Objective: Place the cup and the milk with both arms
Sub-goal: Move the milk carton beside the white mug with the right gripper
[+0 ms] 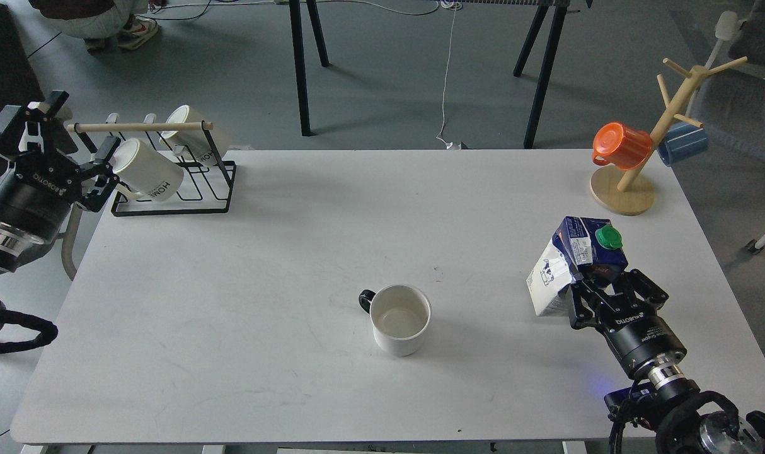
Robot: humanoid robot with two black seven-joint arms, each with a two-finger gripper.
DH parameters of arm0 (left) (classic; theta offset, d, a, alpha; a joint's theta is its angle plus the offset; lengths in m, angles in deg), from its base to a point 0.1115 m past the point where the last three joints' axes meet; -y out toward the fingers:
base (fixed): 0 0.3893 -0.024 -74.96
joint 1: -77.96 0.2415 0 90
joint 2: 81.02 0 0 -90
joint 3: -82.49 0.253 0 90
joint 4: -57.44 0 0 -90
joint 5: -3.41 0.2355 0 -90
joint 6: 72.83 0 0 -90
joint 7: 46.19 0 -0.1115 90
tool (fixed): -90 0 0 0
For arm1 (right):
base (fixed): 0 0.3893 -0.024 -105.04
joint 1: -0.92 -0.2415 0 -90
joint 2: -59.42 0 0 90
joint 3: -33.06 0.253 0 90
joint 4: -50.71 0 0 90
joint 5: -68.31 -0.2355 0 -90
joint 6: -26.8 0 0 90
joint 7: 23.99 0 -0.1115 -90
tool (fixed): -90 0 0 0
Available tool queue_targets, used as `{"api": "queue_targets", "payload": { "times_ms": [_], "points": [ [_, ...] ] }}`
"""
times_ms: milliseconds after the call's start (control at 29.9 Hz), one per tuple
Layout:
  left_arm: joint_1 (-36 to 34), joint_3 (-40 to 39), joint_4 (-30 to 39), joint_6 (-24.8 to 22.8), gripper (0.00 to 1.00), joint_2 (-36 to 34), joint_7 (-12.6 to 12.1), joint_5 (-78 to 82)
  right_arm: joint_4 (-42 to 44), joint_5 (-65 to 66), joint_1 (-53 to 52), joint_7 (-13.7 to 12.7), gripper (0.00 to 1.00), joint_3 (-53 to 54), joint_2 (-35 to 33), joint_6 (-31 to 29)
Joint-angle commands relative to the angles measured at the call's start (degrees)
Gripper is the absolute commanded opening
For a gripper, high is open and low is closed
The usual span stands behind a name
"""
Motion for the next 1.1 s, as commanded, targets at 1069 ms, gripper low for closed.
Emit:
{"api": "queue_targets", "payload": {
  "times_ms": [1069],
  "points": [
    [1.1,0.1,0.0,0.0,0.92,0.1,0.0,0.5,1.0,13.5,0.7,0.0,0.41,-5.1,10.8,0.0]
  ]
}}
